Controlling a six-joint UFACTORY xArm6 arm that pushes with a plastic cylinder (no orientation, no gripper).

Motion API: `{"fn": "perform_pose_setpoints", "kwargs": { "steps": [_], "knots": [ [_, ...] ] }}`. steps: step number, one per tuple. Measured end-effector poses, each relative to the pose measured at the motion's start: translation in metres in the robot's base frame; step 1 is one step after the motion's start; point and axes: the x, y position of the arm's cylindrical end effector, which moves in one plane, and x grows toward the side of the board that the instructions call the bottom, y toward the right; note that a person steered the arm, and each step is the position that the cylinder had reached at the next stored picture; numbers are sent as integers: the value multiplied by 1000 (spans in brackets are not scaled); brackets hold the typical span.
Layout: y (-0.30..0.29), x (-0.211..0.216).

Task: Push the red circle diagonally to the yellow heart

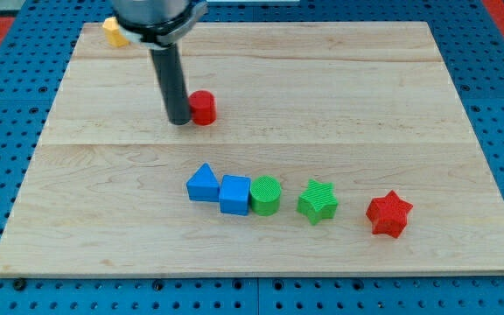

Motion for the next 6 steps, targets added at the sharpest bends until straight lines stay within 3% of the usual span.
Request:
{"fn": "perform_pose_setpoints", "kwargs": {
  "steps": [1, 2, 4, 5, 6],
  "knots": [
    [3, 40],
    [47, 46],
    [24, -52],
    [28, -7],
    [-1, 73]
  ]
}}
